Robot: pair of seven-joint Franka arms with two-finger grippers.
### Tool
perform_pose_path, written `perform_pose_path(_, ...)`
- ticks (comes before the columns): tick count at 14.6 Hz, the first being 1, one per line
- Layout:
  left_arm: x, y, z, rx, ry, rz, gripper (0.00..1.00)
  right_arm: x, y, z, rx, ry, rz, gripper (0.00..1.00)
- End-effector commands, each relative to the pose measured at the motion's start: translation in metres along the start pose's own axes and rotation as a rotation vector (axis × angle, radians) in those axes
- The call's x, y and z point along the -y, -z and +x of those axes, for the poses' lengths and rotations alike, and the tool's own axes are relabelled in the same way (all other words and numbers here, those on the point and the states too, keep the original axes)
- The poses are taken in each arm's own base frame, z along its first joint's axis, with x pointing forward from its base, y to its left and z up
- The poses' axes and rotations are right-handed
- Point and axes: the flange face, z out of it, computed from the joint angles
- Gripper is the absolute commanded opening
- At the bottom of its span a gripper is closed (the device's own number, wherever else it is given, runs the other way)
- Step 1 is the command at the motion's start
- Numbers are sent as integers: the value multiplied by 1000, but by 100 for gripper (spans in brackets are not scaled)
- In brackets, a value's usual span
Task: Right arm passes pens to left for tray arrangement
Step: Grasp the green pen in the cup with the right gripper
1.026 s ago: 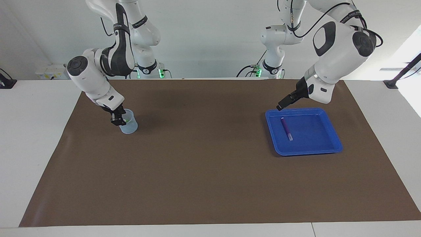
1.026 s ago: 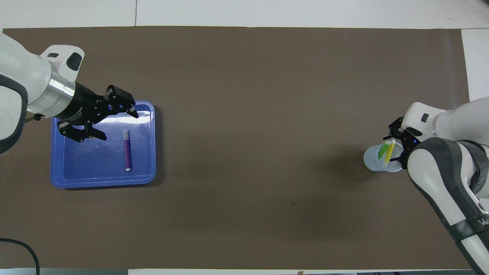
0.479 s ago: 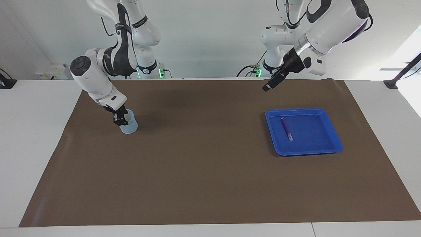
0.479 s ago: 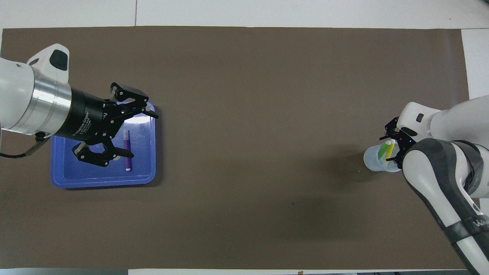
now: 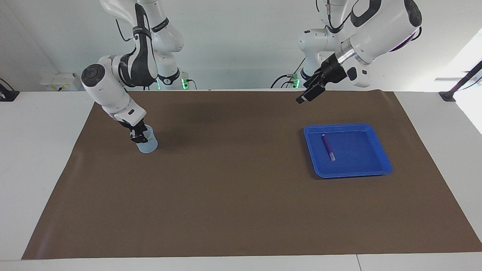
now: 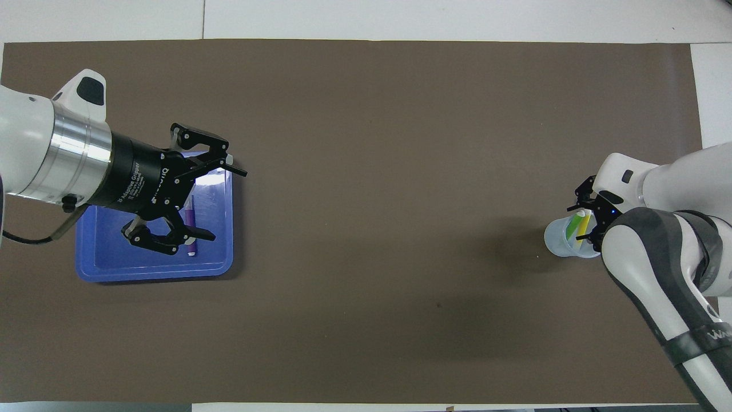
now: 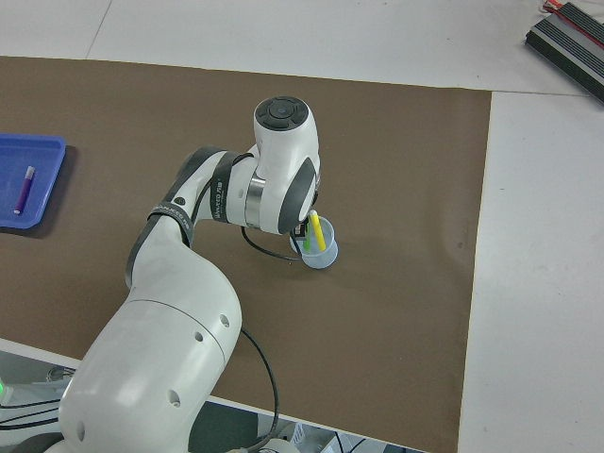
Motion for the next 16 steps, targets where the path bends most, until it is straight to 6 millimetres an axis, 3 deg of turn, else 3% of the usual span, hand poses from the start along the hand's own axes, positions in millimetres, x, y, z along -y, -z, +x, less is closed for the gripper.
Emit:
perform_pose_path(1, 7, 1, -3, 3, 33, -28, 100, 4, 4, -3, -6, -23, -3, 58)
perform_pose_path(5, 5, 2, -4, -2, 58, -42, 100, 4, 5, -3, -6, -26, -3, 56)
perform_pose_path(8, 4, 2, -3, -4, 67, -48, 100, 4, 5, -2, -8, -27, 3, 34)
perform_pose_path(10, 4, 1, -3, -4, 68, -47, 100, 5, 5, -4, -10, -32, 9, 29)
perform_pose_path(16, 5, 0, -2, -4, 71, -47, 100, 0, 18, -8, -21, -36, 29, 28)
